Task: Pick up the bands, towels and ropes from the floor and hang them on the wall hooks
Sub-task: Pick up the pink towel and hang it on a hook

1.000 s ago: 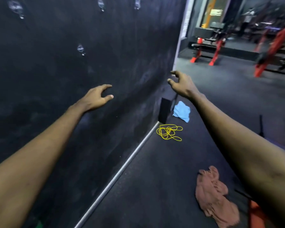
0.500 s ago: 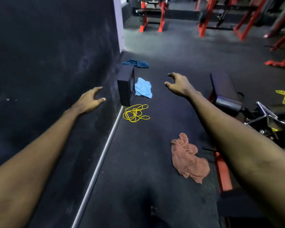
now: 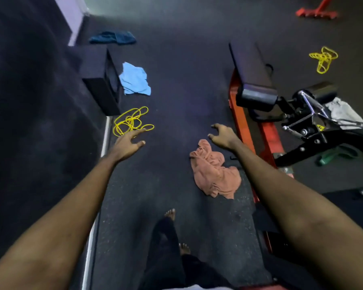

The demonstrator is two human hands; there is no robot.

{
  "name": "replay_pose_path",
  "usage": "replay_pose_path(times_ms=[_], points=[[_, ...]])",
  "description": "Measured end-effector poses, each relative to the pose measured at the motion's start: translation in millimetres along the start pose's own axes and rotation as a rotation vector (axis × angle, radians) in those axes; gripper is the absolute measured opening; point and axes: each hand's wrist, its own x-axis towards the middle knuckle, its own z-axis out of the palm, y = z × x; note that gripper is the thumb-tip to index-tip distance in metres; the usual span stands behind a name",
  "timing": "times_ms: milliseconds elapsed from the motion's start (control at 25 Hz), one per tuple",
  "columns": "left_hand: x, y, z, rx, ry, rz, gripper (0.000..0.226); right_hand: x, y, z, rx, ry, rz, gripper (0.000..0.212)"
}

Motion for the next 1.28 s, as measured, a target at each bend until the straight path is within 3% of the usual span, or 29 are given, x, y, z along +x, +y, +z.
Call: replay_pose_path(times_ms=[200, 400, 760, 1000, 1280], points=[[109.8, -2.9, 80.6, -0.044, -0.178, -0.011, 0.052, 50.4, 74.7, 46.1, 0.066, -0.082, 0.215, 0.055], [204.6, -30.0, 174.0, -0.064, -0.358, -0.149, 0.055, 131.8, 149.5, 107.6, 0.068, -0.204, 0.329, 0.055], [358.4, -149.3, 377.7, -0.139, -0.320, -0.354, 0.057, 324.1, 275.3, 278.3, 0.066, -0.335, 0.272, 0.062], [411.9, -249.2, 508.6, -0.134, -0.371, -0.358, 0.056, 429.1, 371.8, 401.4, 0.023, -0.264, 0.362, 0.040], [435.5, -321.1, 567.3, -0.145, -0.402, -0.347, 0.058, 503.0, 415.4, 488.0, 0.146, -0.261, 0.448, 0.030]])
